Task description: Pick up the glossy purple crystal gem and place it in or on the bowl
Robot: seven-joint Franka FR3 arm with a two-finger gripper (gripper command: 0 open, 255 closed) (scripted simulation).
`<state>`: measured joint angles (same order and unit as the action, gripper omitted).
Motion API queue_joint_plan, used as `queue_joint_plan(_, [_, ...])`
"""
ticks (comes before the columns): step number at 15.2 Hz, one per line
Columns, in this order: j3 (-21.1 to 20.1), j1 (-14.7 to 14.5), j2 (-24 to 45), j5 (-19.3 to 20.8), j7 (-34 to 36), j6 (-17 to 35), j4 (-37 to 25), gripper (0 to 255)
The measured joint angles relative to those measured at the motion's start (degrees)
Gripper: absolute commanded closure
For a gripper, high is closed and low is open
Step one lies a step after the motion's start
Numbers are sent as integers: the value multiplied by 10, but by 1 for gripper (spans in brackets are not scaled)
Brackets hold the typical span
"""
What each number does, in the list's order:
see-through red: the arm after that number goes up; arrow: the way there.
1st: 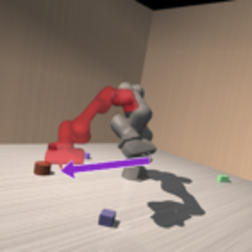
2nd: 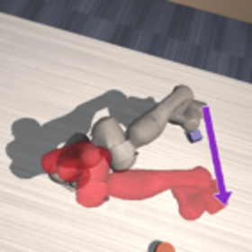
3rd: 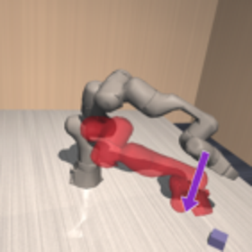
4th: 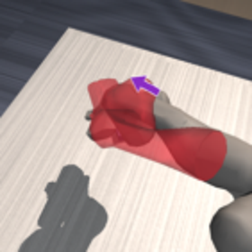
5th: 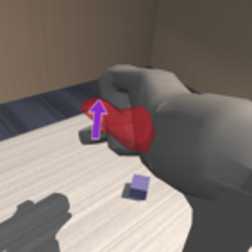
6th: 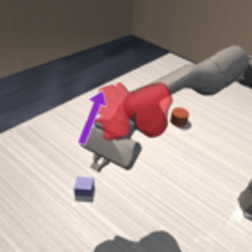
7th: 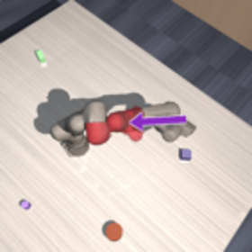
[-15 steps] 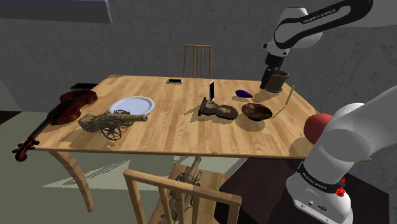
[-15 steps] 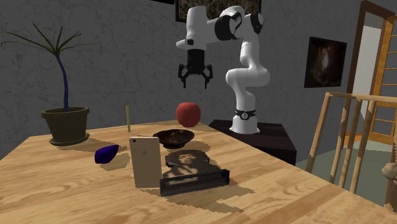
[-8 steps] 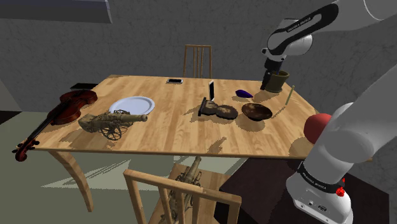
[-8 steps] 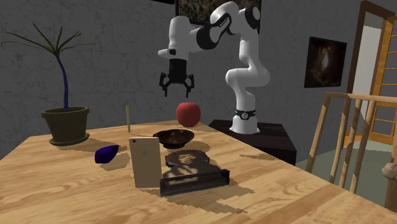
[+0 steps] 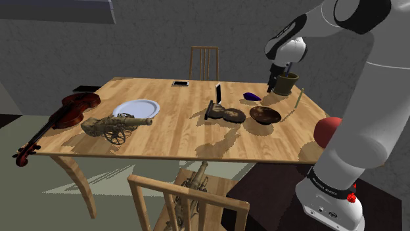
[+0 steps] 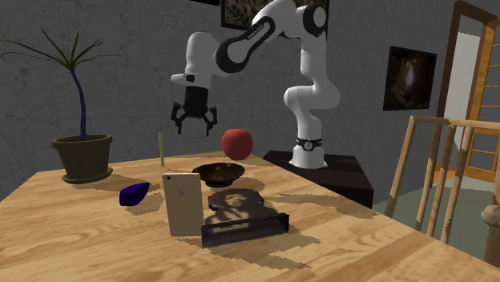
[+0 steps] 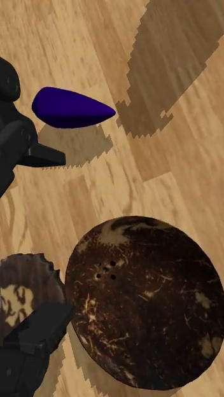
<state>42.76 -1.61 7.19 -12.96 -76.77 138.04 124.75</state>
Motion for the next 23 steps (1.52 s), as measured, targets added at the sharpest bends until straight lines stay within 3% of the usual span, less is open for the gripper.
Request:
queue_joint_plan(4, [-29,53,99,-97,-111,-3,-81,0])
queue_joint_plan(7, [-59,97,168,-146,-164,-13,-153,0])
queue_joint_plan(14, [-88,125,221,-186,-196,7,-180,0])
queue_joint_plan(21, [-93,129,228,-193,-200,14,-180,0])
queue_joint_plan(22, [-93,129,228,-193,-200,14,-180,255])
queue_joint_plan(23, [-93,129,228,-193,-200,14,-180,255])
